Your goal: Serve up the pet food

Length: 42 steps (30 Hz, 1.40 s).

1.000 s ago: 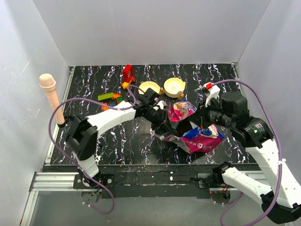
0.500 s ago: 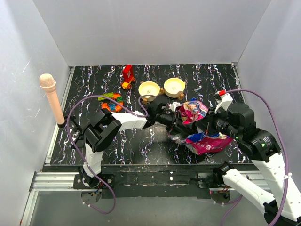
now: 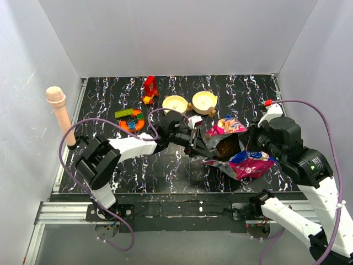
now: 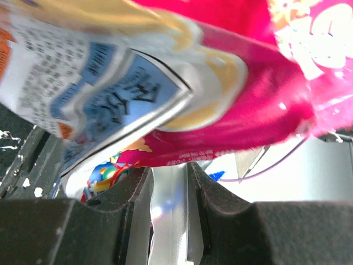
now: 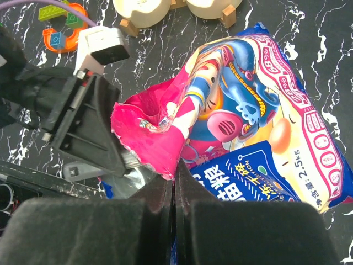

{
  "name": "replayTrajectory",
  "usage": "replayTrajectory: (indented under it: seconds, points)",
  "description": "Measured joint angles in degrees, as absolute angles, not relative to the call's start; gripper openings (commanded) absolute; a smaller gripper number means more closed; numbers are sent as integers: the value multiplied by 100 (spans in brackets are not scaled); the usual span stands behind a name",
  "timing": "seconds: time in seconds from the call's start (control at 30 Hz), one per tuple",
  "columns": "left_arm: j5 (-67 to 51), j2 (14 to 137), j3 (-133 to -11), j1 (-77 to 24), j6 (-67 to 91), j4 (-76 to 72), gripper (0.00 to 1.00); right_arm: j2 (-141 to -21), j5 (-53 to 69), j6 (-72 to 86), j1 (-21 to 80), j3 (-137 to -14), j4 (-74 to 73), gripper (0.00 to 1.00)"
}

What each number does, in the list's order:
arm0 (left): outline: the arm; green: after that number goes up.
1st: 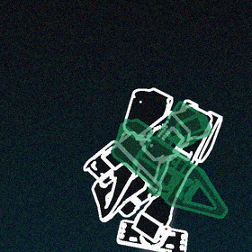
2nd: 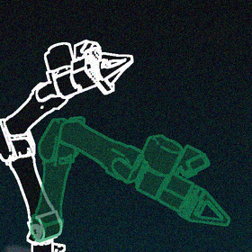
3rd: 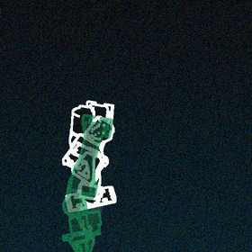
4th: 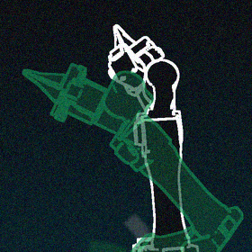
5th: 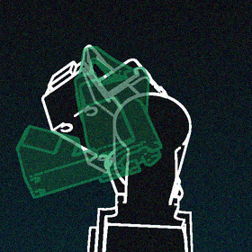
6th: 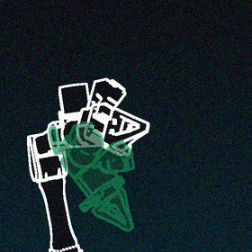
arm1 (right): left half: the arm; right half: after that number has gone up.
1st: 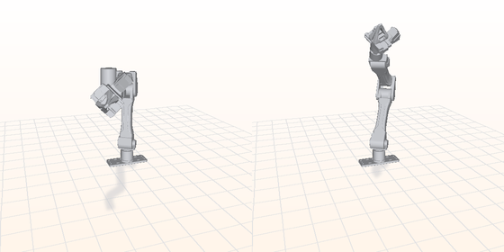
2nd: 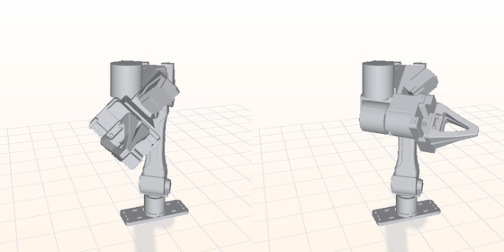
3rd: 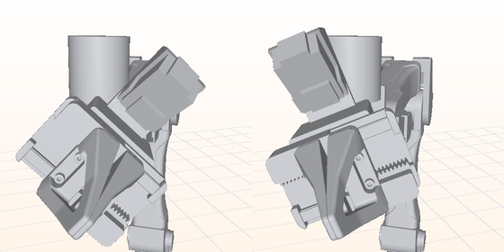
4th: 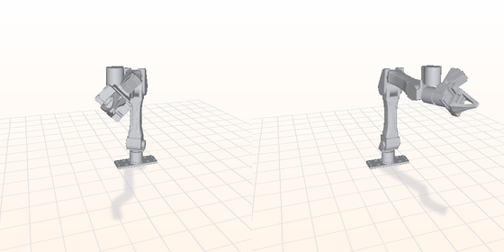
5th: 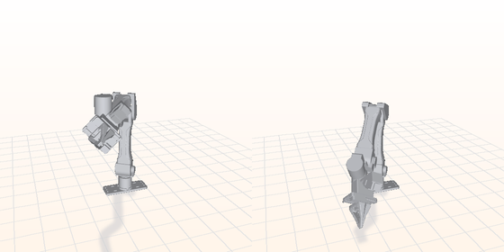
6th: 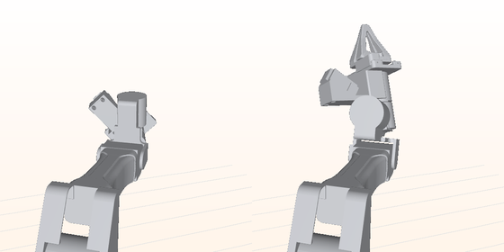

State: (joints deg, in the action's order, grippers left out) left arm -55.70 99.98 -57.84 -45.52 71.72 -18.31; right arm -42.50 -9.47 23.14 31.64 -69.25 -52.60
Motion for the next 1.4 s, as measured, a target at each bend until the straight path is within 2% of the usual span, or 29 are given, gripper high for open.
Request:
replayTrajectory:
  seconds: [0.43,0.67,1.0,1.4]
  points:
    - [-5680,8930,-5782,-4456,6545,-574,0,-4104,-1083,2102,3164,-6834,-5256,1]
    - [-5666,9533,-5961,-4482,7146,-1459,0,-4108,-1203,2102,3162,-6834,-5253,1]
    - [-5286,9170,-6101,-4521,6525,-261,0,-4123,-1170,2102,3166,-6836,-5251,1]
    - [-5500,9435,-6132,-4477,6716,-569,0,-4150,-1098,2086,3157,-6838,-5225,1]
